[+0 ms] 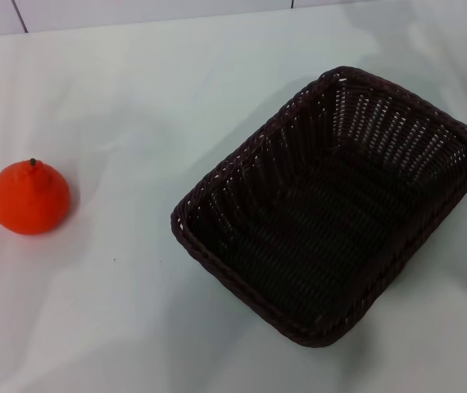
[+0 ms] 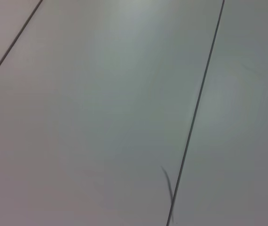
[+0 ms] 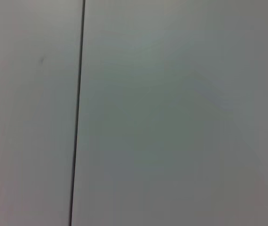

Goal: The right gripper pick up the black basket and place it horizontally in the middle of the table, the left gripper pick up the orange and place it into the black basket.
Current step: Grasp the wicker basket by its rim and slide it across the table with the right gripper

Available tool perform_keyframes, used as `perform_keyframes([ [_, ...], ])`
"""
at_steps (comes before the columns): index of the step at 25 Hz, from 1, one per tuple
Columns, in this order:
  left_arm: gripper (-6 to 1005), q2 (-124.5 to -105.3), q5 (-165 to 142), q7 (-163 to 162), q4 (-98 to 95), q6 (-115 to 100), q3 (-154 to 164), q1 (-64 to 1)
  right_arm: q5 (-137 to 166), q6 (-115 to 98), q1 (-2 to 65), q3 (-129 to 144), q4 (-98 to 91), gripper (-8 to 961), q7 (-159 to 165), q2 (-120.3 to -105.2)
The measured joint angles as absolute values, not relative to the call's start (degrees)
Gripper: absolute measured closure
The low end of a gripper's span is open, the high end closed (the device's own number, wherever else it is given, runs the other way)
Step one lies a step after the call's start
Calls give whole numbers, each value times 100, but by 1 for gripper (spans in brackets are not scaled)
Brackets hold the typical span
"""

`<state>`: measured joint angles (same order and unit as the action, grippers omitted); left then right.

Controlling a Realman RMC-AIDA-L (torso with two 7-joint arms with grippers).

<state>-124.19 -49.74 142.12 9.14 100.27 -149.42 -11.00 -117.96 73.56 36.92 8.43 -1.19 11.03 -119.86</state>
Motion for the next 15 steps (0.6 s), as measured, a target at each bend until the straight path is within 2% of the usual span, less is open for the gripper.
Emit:
perform_keyframes([
  [6,309,-12419,-4974,14212,913,10041,-14932,-1077,-11770,7319,3643,880,-171,129,1901,-11955],
  [11,309,-12419,-4975,14212,914,10054,-14939,-1056,-11062,7131,3560,1625,-1055,129,4168,-11868],
  [13,309,-12419,-4975,14212,914,10055,-14948,-1048,-10347,6959,3501,2247,-1872,129,5798,-11782],
  [15,309,-12416,-4974,14212,914,10056,-14953,-1044,-9497,6917,3478,2869,-2680,128,7486,-11583],
])
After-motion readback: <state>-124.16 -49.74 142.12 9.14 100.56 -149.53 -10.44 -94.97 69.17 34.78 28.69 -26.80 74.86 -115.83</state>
